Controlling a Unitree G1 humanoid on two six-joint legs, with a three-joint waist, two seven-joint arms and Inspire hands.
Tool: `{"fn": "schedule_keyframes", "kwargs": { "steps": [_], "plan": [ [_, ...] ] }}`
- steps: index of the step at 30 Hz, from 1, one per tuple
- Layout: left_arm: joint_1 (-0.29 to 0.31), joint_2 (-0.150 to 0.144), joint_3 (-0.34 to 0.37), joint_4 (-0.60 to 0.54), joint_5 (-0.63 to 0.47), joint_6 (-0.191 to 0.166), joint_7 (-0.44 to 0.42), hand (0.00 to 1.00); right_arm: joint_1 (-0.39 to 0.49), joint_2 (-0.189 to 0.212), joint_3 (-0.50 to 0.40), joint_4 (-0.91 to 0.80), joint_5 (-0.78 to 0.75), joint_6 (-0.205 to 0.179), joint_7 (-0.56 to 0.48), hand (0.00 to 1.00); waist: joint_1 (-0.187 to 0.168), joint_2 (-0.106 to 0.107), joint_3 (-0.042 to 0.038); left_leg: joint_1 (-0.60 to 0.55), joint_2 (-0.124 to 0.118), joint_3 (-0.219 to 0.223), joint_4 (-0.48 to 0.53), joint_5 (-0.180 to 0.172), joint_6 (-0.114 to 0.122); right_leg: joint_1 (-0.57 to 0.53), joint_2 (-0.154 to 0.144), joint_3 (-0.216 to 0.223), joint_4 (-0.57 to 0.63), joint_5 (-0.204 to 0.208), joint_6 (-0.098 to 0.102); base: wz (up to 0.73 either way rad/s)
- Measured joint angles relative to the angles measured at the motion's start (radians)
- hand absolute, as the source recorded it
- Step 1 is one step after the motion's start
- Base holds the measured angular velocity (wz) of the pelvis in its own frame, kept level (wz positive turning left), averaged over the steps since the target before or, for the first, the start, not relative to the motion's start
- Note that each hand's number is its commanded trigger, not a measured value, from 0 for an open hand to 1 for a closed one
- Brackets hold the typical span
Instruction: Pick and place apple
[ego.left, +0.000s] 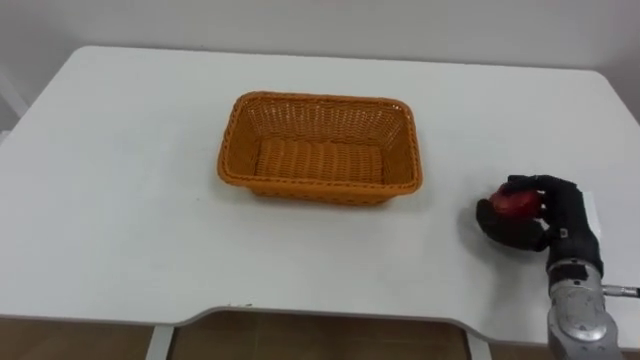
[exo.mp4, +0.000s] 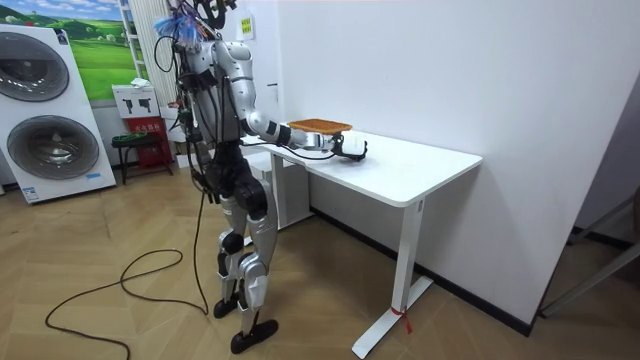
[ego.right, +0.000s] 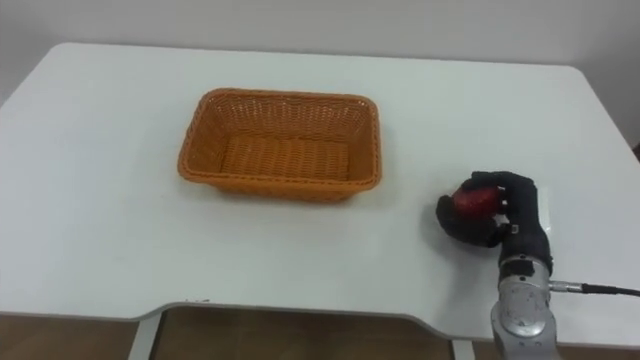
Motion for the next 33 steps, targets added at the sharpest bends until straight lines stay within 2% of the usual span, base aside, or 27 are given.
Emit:
{"fn": "schedule_keyframes", "kwargs": {
  "steps": [4,8,10,13,15,22,31,33],
  "plan": [
    [-0.01,0.0,-0.001,0.022,-0.001,0.0,0.0,0.0,0.02,0.0,0.028,-0.125,-0.002,0.02,0.012,1.0,0.014,0.007,-0.0024,-0.001,0.0,0.005,-0.004,0.001,0.0,-0.011,0.0,0.008,0.002,0.0,0.0,-0.04],
    [-0.013,0.001,-0.008,0.027,-0.002,0.0,0.0,0.0,0.017,0.0,0.041,-0.225,0.0,0.015,0.025,1.0,0.02,-0.002,0.0004,0.007,0.0,0.003,-0.003,0.001,0.0,0.0,0.0,0.005,-0.002,0.0,0.0,0.01],
    [-0.013,0.001,-0.009,0.027,-0.002,-0.001,0.0,0.0,0.009,0.0,0.054,-0.259,-0.007,0.014,0.037,1.0,0.024,-0.009,0.0031,0.009,0.0,0.001,-0.003,0.001,0.0,0.003,0.0,0.004,-0.003,0.0,0.0,0.02],
    [-0.012,0.0,-0.009,0.027,-0.001,-0.006,0.0,0.0,0.009,0.001,0.077,-0.312,-0.012,0.015,0.063,1.0,0.024,-0.005,0.0116,0.004,0.0,0.002,-0.003,0.001,0.0,-0.002,0.0,0.007,-0.003,0.0,0.0,0.0],
    [-0.014,0.0,-0.009,0.027,-0.001,-0.008,0.0,0.0,0.009,0.001,0.082,-0.342,-0.01,0.015,0.075,1.0,0.028,-0.001,0.0131,-0.007,0.0,0.002,-0.004,0.001,0.0,-0.008,0.0,0.007,-0.001,0.0,0.0,0.0],
    [-0.021,-0.002,-0.03,0.026,0.0,-0.012,-0.003,0.0,0.006,0.0,0.134,-0.415,-0.019,0.015,0.135,1.0,0.039,0.011,0.0037,-0.016,0.0,0.003,-0.003,0.001,0.0,-0.016,0.0,0.004,0.0,0.0,0.0,0.0],
    [-0.035,-0.006,-0.033,0.026,-0.002,-0.01,-0.021,0.0,0.007,0.001,0.213,-0.415,-0.041,0.018,0.177,1.0,0.076,0.015,0.0014,-0.013,0.0,0.003,-0.003,0.001,0.0,-0.017,-0.001,0.003,-0.003,0.0,0.0,0.0],
    [-0.039,-0.009,-0.033,0.027,-0.002,-0.007,-0.021,0.0,0.007,0.002,0.22,-0.415,-0.041,0.018,0.178,0.0,0.078,0.015,0.0013,-0.013,0.0,0.002,-0.003,0.001,0.0,-0.017,-0.001,0.002,-0.003,0.0,0.0,0.0]
  ]
}}
